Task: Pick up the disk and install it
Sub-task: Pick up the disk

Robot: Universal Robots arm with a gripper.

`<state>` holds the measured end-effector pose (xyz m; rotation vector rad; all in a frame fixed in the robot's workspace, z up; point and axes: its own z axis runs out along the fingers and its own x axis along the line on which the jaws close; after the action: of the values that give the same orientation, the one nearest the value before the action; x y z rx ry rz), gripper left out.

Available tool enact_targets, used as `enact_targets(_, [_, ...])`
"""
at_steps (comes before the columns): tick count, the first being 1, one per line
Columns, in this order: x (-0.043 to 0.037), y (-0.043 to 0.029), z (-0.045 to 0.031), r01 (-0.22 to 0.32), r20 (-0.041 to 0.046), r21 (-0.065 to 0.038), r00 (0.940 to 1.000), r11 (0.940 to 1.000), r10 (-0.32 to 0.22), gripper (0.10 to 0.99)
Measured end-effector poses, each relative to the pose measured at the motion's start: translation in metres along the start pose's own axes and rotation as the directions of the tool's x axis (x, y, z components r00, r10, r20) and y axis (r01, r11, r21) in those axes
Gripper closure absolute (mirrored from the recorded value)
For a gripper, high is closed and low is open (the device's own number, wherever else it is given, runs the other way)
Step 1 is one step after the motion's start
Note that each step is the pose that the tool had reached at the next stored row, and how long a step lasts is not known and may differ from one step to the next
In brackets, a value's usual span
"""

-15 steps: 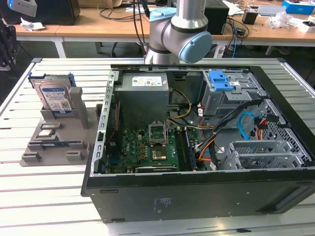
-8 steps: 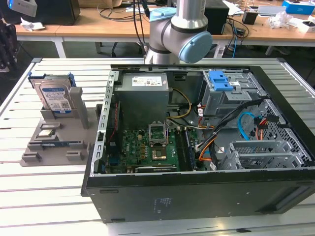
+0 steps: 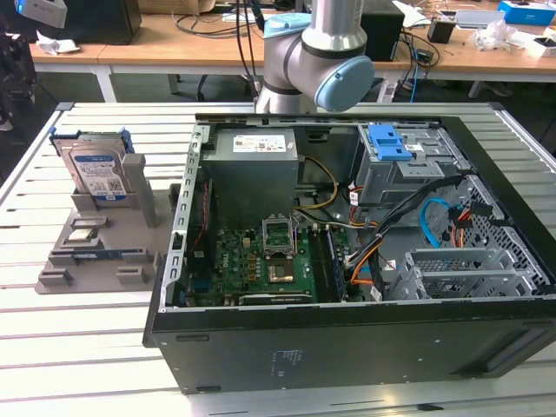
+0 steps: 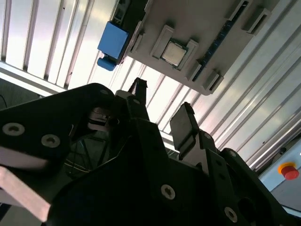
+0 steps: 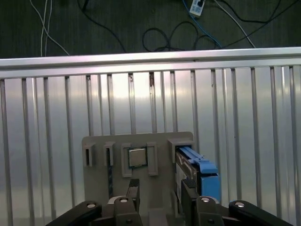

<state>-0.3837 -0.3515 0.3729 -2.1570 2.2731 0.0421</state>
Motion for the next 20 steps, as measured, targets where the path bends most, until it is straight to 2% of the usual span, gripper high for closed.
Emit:
enact_targets(3, [-0.0147,0.0,0.0005,0.0,0.0,0.0,1.0,1.0,0.0,0.604])
enact_targets(16, [-0.0215,-0.0004,0.0028,0.0,0.0,0.0,1.0,1.0,0.0,0.604])
enact_targets(20, [-0.0265,-0.0022,0.004,0.0,0.0001,0.0,1.0,1.0,0.0,0.604])
